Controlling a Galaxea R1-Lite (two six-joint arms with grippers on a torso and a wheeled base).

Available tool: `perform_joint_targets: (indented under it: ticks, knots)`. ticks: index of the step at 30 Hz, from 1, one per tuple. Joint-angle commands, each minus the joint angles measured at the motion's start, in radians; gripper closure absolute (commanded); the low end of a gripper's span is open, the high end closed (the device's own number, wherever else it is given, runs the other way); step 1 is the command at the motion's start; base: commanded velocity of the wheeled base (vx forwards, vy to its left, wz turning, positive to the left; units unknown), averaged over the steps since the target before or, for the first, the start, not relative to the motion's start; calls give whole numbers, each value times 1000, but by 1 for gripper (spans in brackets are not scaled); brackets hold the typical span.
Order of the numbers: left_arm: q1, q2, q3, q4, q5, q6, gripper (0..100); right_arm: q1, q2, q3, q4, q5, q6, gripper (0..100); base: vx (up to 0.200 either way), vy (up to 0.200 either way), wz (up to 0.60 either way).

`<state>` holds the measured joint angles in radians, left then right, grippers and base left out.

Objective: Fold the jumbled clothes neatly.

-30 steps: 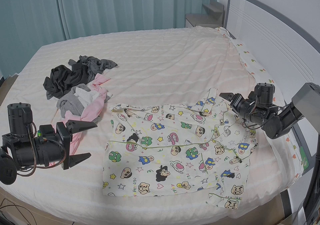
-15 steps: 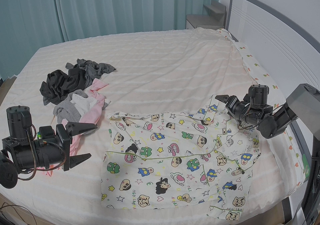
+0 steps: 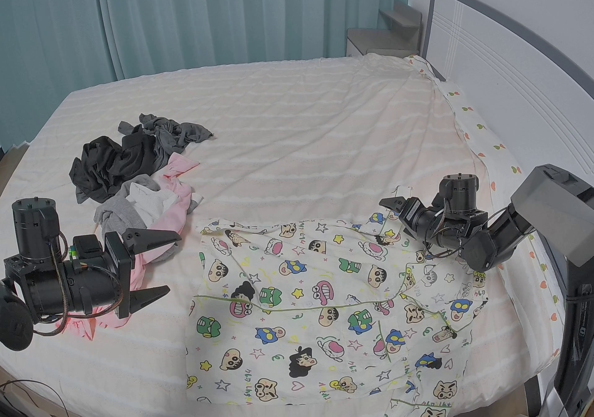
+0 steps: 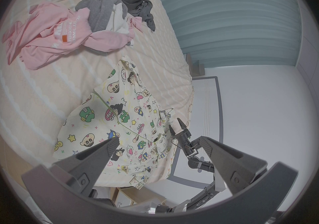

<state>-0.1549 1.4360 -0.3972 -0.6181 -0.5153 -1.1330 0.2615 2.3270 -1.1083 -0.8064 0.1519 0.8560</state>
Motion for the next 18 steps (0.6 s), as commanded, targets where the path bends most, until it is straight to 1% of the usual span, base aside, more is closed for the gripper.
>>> perform_joint_targets:
  ticks: [1, 8, 10, 13, 18]
  knots:
    - [0, 3, 0, 0, 0, -1, 0, 5, 38, -1, 0, 0, 0, 0, 0, 0, 0]
    - [0, 8, -2, 0, 1, -2, 0, 12, 89, -42, 3, -3, -5, 0, 0, 0, 0]
    - [0, 8, -2, 0, 3, -2, 0, 15, 104, -74, 30, -11, -6, 0, 0, 0, 0]
    - [0, 4, -9, 0, 9, -2, 0, 15, 124, -160, 128, -31, -6, 0, 0, 0, 0]
    - [5, 1, -11, 0, 11, -2, 0, 16, 155, -255, 196, -46, -8, 0, 0, 0, 0]
